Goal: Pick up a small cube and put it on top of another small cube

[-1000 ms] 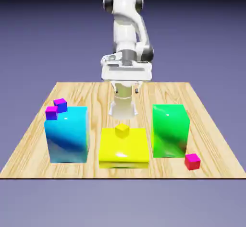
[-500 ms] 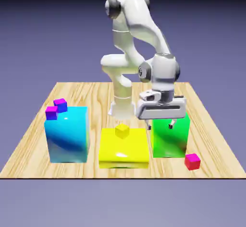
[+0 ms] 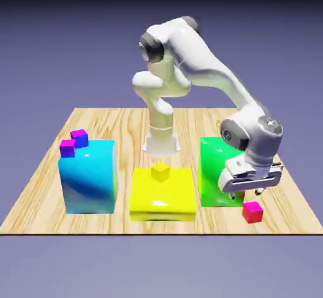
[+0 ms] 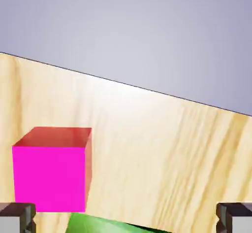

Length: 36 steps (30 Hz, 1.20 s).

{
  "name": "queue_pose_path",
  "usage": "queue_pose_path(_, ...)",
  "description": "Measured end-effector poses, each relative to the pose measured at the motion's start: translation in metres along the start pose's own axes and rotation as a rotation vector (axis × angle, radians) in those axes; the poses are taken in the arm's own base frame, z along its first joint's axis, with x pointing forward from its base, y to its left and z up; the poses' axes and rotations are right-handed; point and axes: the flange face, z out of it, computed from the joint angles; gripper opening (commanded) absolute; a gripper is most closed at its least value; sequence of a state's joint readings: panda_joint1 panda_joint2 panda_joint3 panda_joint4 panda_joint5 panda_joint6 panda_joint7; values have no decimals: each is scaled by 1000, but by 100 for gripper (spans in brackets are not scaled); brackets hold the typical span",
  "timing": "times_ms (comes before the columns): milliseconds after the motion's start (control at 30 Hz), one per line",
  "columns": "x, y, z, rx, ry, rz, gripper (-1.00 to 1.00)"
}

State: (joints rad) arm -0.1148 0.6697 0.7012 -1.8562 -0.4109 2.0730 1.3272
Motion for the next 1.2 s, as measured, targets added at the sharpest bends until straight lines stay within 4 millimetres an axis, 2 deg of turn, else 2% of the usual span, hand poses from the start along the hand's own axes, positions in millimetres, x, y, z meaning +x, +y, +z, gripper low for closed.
queue_pose_path(167,-8,-30,20,-58,-100,18,0)
queue_pose_path(200,-8,-30,20,-58,-100,18,0)
queue_pose_path(267,-8,-32,67,-58,-99,19,0)
queue_pose_path(300,-10,-32,89,-58,-100,18,-100)
queue_pose_path(367,-10,-32,89,-58,-101,18,-100)
queue_pose_path(467,-6,-28,20,-59,-102,27,-100)
queue_pose_path(567,50,24,10,-86,-96,240,-100)
queue_pose_path(700,117,108,-9,-99,-102,540,-100)
queue_pose_path(867,178,230,-39,-74,-137,931,-100)
queue_pose_path(967,199,310,-58,-36,-173,1169,-100)
queue_pose_path(1033,206,364,-71,0,-205,1327,-100)
queue_pose_path(1100,207,419,-83,45,-243,1484,-100)
queue_pose_path(1167,204,483,-93,102,-294,1658,-100)
queue_pose_path(1200,199,506,-99,132,-317,1728,-100)
